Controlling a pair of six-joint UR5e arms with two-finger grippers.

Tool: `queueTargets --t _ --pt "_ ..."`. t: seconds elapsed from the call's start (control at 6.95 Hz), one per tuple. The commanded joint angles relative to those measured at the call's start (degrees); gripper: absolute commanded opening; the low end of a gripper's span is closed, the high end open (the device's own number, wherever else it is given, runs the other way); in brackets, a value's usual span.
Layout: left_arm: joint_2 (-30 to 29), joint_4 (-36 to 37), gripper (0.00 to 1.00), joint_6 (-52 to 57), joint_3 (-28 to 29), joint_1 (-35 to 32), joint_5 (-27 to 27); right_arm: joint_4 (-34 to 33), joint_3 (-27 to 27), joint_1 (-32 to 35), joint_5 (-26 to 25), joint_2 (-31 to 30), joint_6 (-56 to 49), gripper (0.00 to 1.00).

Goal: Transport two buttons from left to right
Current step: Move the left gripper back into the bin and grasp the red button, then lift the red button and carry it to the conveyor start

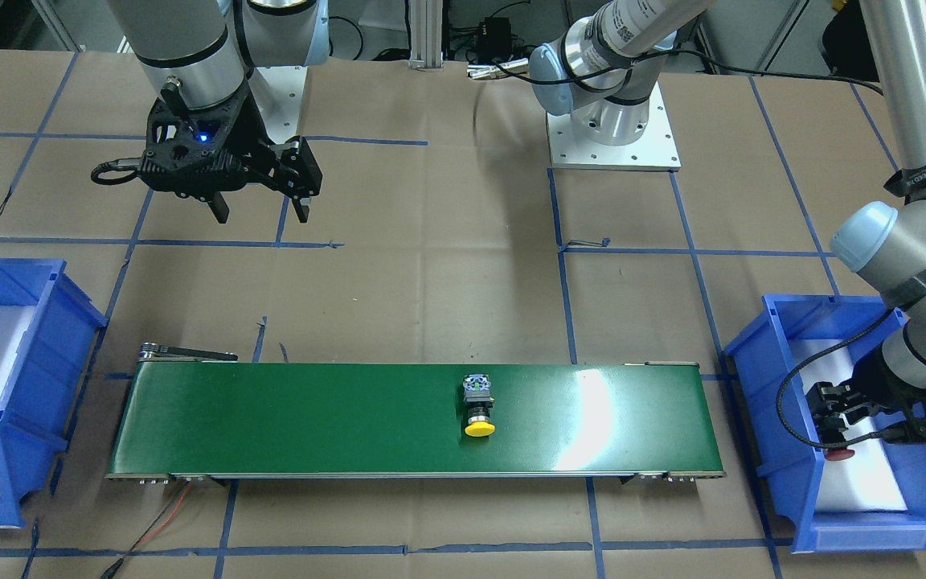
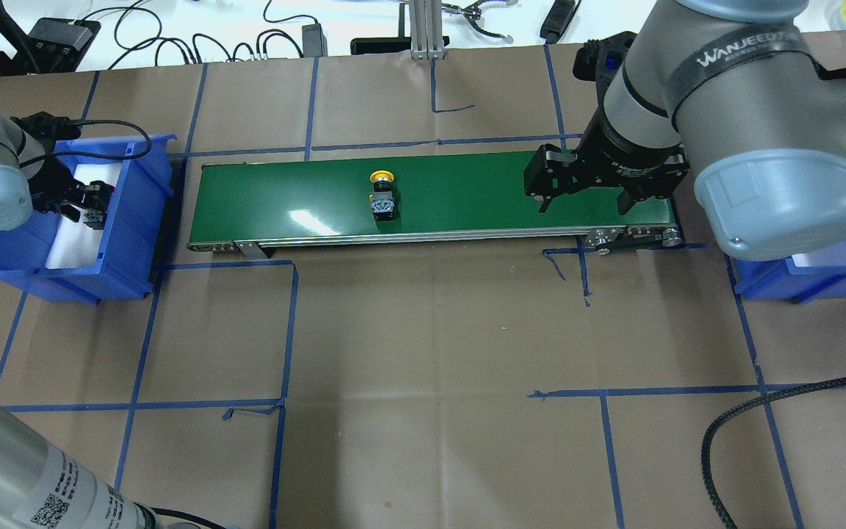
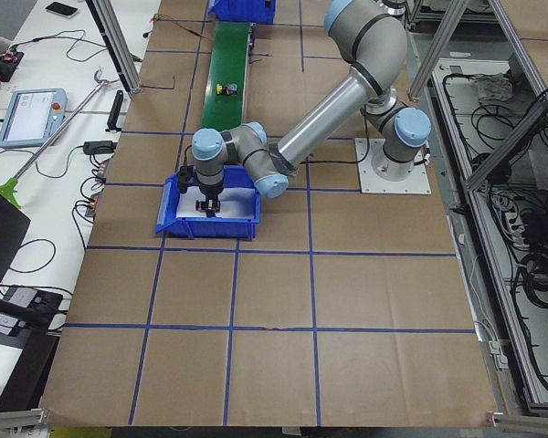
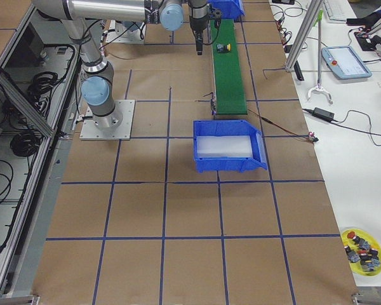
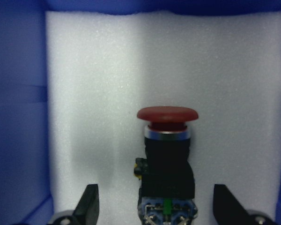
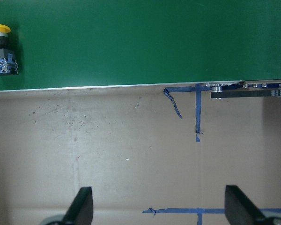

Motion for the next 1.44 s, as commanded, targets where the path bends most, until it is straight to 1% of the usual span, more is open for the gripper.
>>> queueTargets --t 0.0,0.14,0.29,0.43,0.72,0.86,1.01,1.15,1.3 --pt "-0.03 0.00 0.29 0.30 0.14 -0.06 -0.01 0.00 0.00 0.00 0.00 0.00 0.00 1.00" --pt "0.06 -0.17 0.14 0.39 1.01 -0.14 -0.01 0.00 0.00 0.00 0.00 0.00 0.00 1.00" --pt "0.84 -1.30 0.11 0.56 2.67 -0.23 0.16 0.00 0.00 0.00 0.00 0.00 0.00 1.00" --pt "2.41 -6.36 0.11 1.26 5.39 -0.23 0.25 0.00 0.00 0.00 0.09 0.00 0.00 1.00" --pt "6.45 -22.07 0.11 1.62 12.85 -0.15 0.34 0.00 0.00 0.00 0.09 0.00 0.00 1.00" --pt "7.86 -28.06 0.11 1.53 15.76 -0.23 0.43 0.00 0.00 0.00 0.00 0.00 0.00 1.00" --pt "8.66 -30.65 0.11 1.36 17.09 -0.32 0.69 0.00 0.00 0.00 0.00 0.00 0.00 1.00" --pt "9.28 -30.84 0.11 0.92 16.58 -1.54 0.78 0.00 0.00 0.00 0.00 0.00 0.00 1.00" --pt "9.28 -30.76 0.11 -1.26 16.40 -4.25 1.04 0.00 0.00 -0.09 0.00 0.00 0.00 1.00"
